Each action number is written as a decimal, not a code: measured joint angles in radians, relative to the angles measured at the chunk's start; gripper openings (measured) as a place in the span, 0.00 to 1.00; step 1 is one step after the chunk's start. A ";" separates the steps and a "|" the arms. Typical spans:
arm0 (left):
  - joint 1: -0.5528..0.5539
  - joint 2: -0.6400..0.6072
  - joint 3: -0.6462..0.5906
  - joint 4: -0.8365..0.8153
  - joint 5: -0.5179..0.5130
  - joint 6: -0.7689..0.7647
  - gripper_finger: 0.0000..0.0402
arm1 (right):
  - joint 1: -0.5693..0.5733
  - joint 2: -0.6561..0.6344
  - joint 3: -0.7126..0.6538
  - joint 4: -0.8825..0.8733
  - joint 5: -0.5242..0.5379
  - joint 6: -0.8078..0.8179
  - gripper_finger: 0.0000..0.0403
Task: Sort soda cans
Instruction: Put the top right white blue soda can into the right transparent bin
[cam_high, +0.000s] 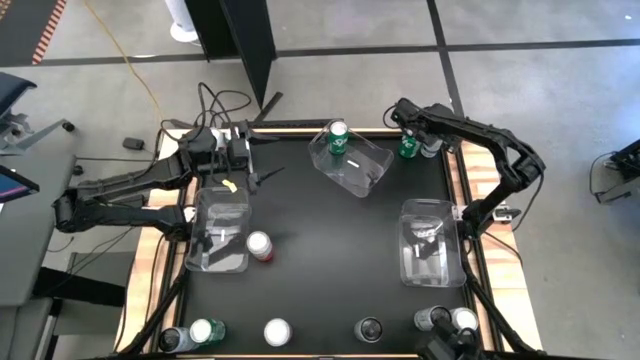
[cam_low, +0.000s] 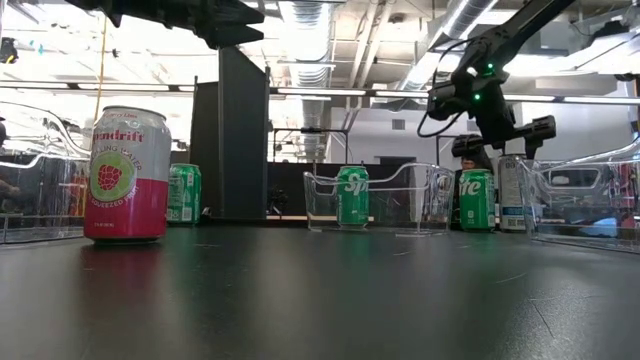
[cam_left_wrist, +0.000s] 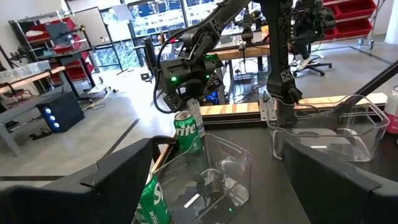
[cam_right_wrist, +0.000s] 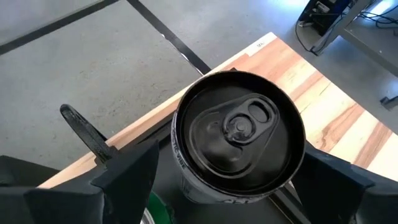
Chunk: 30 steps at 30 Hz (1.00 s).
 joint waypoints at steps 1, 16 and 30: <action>0.000 0.000 0.000 0.000 0.000 0.000 0.88 | 0.000 0.000 0.000 -0.001 0.000 0.000 0.88; 0.000 0.000 0.000 -0.004 0.000 0.000 0.88 | 0.000 -0.001 0.000 -0.003 -0.003 -0.004 0.59; 0.000 0.000 0.000 -0.011 -0.001 -0.001 0.88 | 0.062 -0.001 -0.001 -0.086 0.033 0.040 0.55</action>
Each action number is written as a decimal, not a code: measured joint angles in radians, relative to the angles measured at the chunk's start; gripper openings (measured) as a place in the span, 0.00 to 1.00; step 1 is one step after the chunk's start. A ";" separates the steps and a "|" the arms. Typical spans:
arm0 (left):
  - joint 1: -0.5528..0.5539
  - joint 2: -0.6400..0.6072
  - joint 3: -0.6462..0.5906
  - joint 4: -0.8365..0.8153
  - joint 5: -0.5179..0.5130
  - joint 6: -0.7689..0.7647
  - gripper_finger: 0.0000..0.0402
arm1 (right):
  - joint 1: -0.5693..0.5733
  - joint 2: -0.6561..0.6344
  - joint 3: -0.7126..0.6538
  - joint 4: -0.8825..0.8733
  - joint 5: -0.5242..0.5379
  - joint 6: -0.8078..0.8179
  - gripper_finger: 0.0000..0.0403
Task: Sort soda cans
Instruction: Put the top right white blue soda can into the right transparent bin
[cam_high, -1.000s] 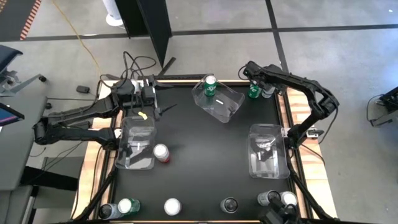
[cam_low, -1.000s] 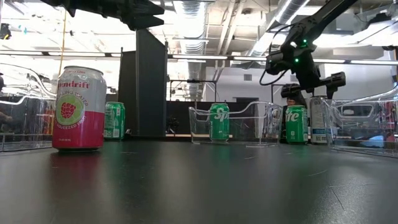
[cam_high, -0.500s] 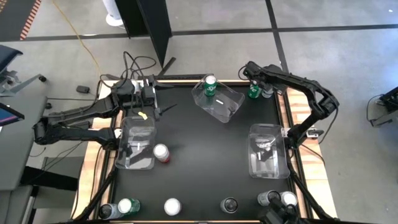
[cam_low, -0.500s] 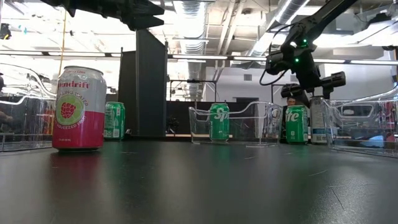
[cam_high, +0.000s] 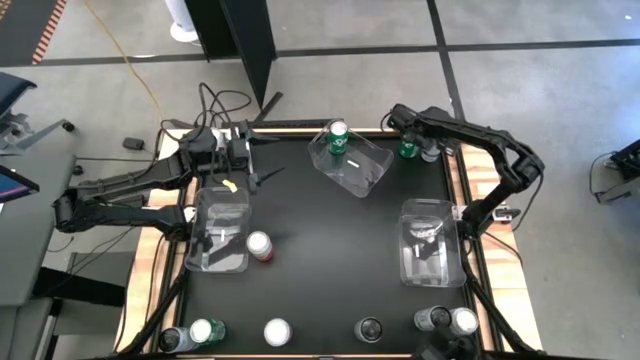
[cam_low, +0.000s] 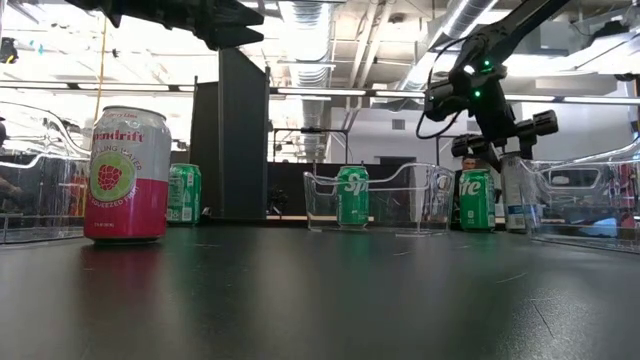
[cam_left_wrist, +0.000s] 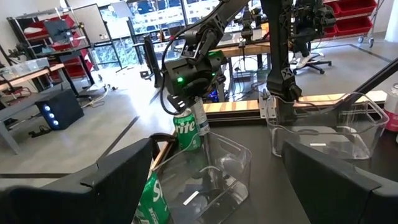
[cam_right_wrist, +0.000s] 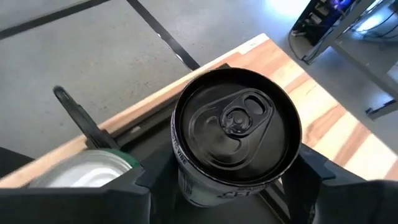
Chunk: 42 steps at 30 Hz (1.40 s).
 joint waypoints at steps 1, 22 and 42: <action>0.000 0.000 0.000 -0.001 0.000 -0.001 0.88 | 0.005 0.000 0.000 -0.006 0.005 0.001 0.54; 0.000 0.000 0.000 -0.019 -0.001 -0.030 0.88 | 0.230 -0.268 0.000 -0.133 0.211 0.043 0.53; 0.000 0.001 -0.026 -0.074 -0.001 -0.101 0.88 | 0.799 -0.704 0.001 -0.093 0.193 -0.541 0.53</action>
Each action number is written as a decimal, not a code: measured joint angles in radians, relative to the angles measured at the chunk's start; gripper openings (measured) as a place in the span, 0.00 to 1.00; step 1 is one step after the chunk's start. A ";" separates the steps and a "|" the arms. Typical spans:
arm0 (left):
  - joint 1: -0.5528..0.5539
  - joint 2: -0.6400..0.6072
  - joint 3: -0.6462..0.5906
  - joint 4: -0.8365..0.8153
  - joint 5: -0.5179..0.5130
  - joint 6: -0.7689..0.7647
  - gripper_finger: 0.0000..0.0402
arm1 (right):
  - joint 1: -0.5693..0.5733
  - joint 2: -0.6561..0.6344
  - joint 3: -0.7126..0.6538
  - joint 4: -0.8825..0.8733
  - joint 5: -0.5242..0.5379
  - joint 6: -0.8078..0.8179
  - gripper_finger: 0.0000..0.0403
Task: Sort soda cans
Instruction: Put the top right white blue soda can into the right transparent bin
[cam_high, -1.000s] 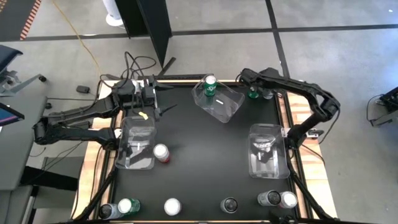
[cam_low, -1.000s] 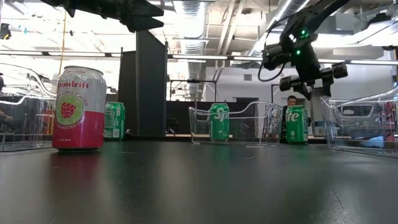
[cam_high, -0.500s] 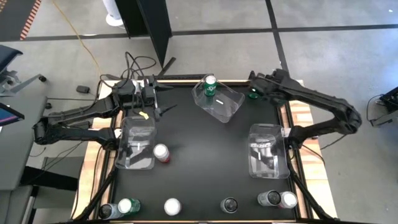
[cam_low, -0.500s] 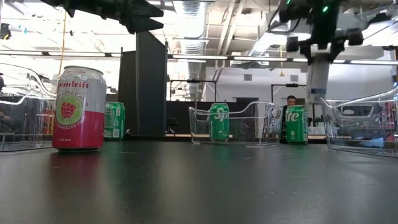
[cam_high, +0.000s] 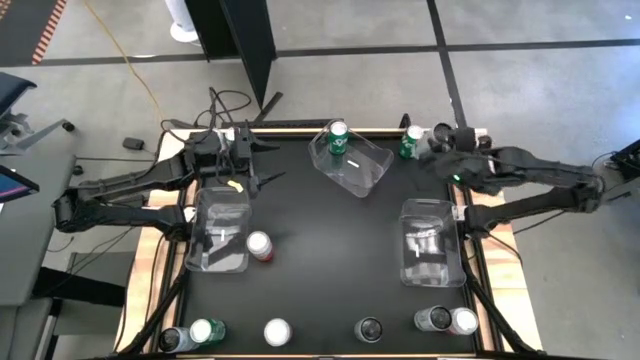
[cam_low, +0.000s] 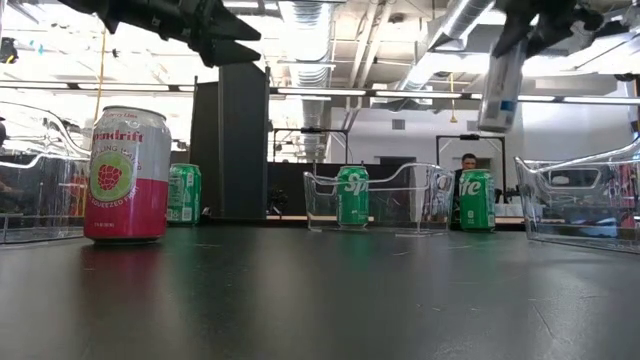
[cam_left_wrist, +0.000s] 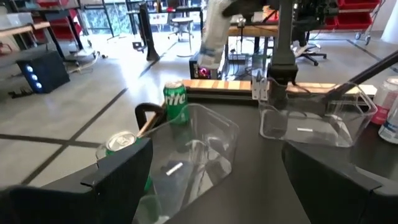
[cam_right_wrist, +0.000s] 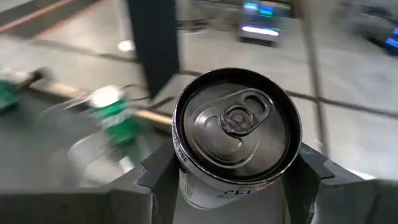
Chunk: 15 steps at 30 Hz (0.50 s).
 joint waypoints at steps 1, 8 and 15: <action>-0.001 0.000 -0.005 0.003 0.000 0.000 0.88 | 0.038 -0.014 0.000 0.000 -0.013 -0.028 0.53; -0.027 0.000 -0.010 -0.004 0.000 -0.007 0.88 | 0.300 -0.078 0.000 -0.010 -0.195 -0.181 0.53; -0.038 0.000 -0.010 -0.013 0.000 -0.009 0.88 | 0.503 -0.127 0.000 -0.035 -0.262 -0.144 0.53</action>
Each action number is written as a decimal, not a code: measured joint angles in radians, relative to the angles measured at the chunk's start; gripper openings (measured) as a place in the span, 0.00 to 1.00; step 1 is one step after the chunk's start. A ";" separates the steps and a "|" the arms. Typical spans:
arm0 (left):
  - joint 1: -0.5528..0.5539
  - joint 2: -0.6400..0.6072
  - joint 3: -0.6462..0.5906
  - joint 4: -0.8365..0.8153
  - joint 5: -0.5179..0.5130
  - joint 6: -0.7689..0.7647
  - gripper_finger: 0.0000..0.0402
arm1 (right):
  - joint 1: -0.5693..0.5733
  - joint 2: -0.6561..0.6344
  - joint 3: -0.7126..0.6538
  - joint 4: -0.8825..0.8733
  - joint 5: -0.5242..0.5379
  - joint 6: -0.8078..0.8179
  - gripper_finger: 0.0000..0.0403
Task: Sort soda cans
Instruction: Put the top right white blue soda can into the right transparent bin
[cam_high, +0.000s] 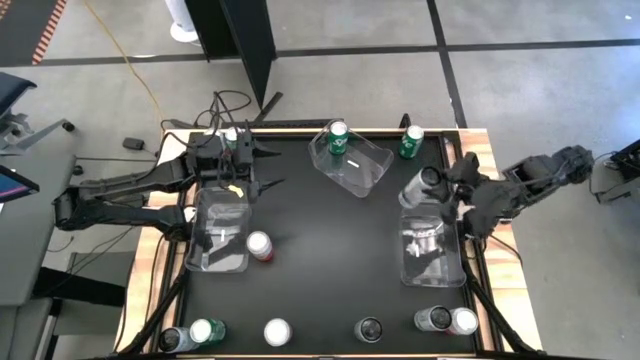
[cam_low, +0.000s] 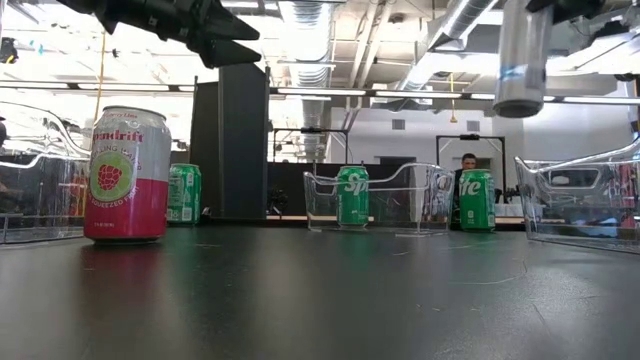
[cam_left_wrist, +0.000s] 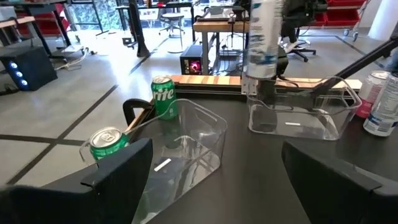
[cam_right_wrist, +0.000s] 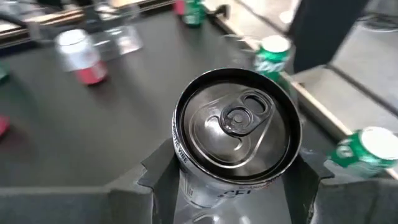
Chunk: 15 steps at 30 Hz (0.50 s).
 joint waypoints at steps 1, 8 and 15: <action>0.000 0.000 0.000 -0.008 0.000 -0.003 0.88 | 0.023 -0.004 0.000 -0.018 -0.006 0.023 0.52; -0.019 0.000 0.000 -0.036 -0.008 -0.043 0.84 | 0.122 0.011 -0.038 -0.171 -0.012 0.216 0.52; -0.092 0.000 -0.001 -0.025 -0.086 -0.074 0.79 | 0.160 0.012 -0.174 -0.166 -0.017 0.285 0.52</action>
